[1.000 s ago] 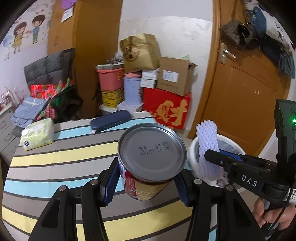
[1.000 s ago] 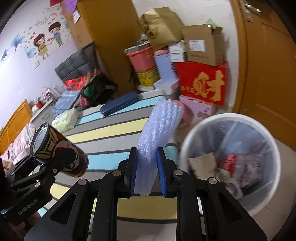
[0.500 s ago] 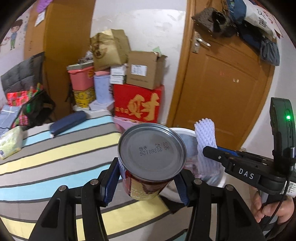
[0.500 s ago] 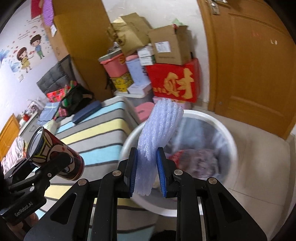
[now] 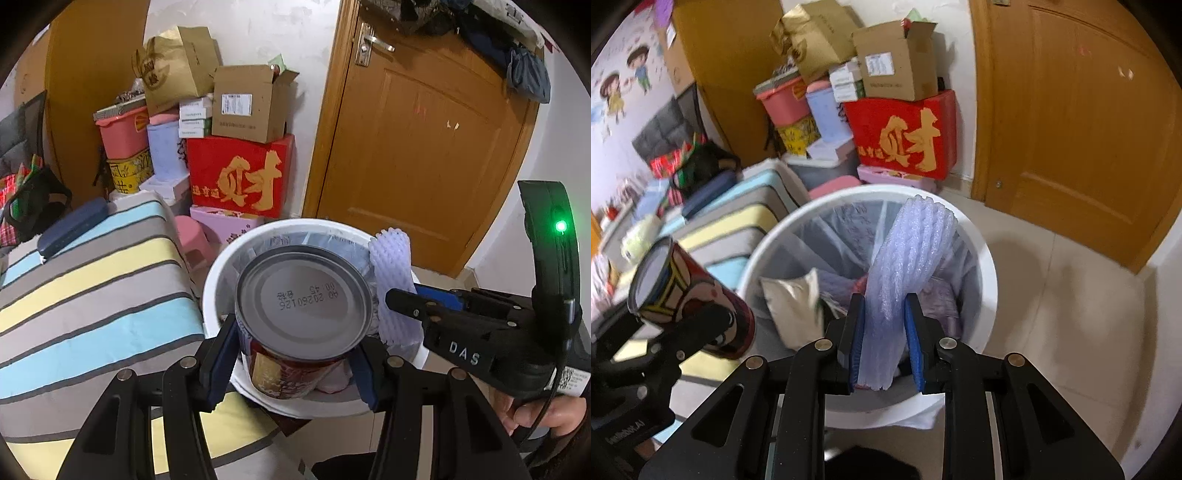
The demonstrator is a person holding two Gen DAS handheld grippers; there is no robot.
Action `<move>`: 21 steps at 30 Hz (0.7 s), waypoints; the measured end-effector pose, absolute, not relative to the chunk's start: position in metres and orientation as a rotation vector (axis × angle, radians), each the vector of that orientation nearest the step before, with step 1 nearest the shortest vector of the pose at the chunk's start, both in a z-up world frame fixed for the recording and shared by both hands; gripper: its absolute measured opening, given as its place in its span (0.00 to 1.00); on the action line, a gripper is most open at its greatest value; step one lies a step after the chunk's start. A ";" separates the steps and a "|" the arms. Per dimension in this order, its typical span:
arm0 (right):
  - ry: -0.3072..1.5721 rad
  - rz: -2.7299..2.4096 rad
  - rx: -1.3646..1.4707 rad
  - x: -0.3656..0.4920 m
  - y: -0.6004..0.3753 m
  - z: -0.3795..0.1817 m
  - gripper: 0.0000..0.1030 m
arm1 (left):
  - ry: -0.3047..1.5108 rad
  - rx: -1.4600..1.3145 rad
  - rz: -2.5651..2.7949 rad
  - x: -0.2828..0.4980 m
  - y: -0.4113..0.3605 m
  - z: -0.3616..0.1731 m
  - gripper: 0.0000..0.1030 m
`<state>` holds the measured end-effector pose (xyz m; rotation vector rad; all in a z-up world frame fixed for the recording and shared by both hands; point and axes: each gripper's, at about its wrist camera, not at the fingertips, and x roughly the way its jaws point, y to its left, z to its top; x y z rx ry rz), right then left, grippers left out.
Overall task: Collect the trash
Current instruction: 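Open both tools to drop the foam net and can into the bin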
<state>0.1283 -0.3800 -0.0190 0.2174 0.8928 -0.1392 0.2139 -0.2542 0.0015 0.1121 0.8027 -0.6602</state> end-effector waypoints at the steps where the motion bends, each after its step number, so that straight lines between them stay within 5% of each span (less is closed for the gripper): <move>1: 0.905 -0.141 0.207 0.130 -0.382 -0.021 0.22 | 0.809 0.109 -0.661 0.215 -0.256 0.000 0.54; 8: 0.928 -0.168 0.160 0.133 -0.391 -0.028 0.27 | 0.814 0.133 -0.645 0.218 -0.265 -0.006 0.54; 13: 0.908 -0.187 0.176 0.131 -0.396 -0.028 0.58 | 0.803 0.113 -0.637 0.218 -0.260 -0.004 0.56; 21: 0.863 -0.194 0.200 0.121 -0.392 -0.019 0.58 | 0.780 0.111 -0.609 0.212 -0.248 0.006 0.56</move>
